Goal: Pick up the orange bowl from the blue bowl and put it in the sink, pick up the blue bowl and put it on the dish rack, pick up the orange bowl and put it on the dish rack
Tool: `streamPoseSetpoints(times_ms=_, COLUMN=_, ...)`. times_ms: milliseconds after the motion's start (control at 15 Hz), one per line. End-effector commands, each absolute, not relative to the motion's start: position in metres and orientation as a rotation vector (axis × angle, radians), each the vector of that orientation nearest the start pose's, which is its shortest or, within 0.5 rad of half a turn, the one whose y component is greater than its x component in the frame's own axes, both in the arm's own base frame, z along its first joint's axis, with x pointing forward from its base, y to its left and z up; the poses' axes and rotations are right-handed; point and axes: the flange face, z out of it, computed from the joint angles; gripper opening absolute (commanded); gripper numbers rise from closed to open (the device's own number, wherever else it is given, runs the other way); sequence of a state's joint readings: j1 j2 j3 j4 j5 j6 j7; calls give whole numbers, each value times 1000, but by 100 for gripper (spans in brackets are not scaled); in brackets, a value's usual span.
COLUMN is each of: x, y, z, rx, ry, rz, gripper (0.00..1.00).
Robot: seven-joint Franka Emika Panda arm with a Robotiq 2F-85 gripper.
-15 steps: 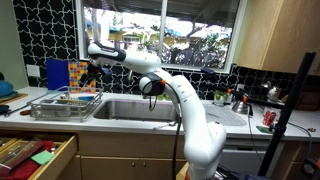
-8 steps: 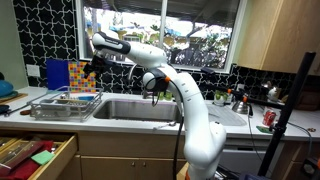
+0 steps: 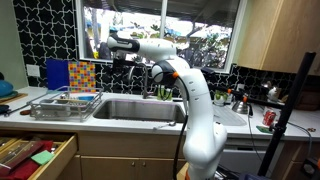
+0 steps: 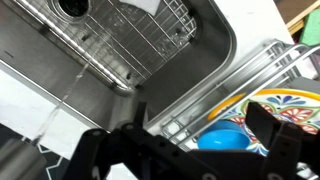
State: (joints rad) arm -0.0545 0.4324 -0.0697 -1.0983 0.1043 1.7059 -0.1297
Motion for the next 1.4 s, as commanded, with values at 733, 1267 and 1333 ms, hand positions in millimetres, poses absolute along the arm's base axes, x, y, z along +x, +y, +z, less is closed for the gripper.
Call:
streamPoseSetpoints(times_ms=733, x=638, y=-109, z=535, rx=-3155, ry=332, rz=46, gripper=100)
streamPoseSetpoints(times_ms=1267, x=569, y=-214, z=473, rx=-3182, ry=720, rz=412, gripper=100)
streamPoseSetpoints(times_ms=1333, x=556, y=-227, z=462, rx=-3157, ry=737, rz=481, gripper=100)
